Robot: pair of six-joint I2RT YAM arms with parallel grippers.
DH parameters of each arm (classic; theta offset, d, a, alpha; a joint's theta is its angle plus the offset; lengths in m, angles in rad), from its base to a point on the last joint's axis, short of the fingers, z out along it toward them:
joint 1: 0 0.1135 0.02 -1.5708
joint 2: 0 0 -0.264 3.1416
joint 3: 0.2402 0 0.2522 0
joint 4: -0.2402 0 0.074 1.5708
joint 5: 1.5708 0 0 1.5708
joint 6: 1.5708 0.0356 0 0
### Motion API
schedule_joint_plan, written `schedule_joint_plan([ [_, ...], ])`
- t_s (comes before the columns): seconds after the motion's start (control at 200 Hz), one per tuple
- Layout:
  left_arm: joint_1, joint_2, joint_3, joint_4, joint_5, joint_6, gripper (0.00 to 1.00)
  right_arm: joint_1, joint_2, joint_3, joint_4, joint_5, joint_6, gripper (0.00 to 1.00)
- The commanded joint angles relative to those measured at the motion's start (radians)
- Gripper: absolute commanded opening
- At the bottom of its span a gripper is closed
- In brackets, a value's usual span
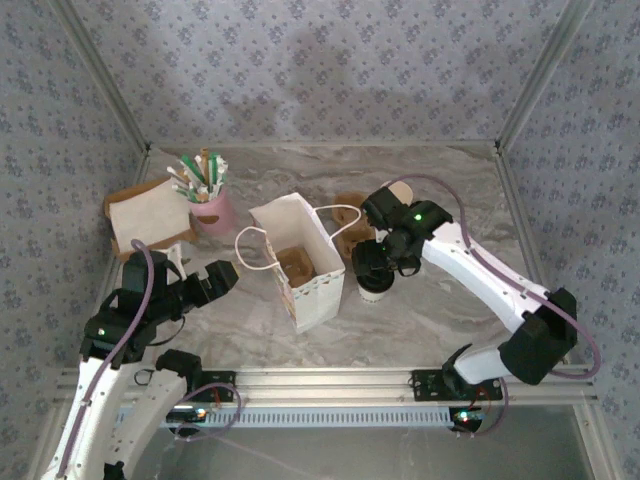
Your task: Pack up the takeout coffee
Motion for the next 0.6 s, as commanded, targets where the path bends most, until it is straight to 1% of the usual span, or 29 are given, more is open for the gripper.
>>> schedule_joint_plan([
  [0.0, 0.006, 0.001, 0.005, 0.005, -0.005, 0.021, 1.0, 0.003, 0.021, 0.025, -0.007, -0.022, -0.005, 0.83],
  [0.07, 0.006, 0.001, 0.001, 0.006, -0.005, 0.021, 0.99, 0.005, 0.03, 0.023, -0.002, -0.028, -0.007, 0.82],
  [0.25, 0.006, 0.005, -0.005, 0.016, 0.0, 0.021, 0.99, 0.01, 0.069, 0.035, -0.022, -0.017, -0.005, 0.81],
  [0.395, 0.006, 0.005, -0.013, 0.022, 0.001, 0.021, 1.0, 0.012, 0.087, 0.045, -0.046, -0.016, -0.011, 0.84],
  [0.595, 0.005, 0.002, -0.025, 0.028, 0.004, 0.018, 1.0, 0.016, 0.115, 0.064, -0.08, 0.017, -0.016, 0.86],
])
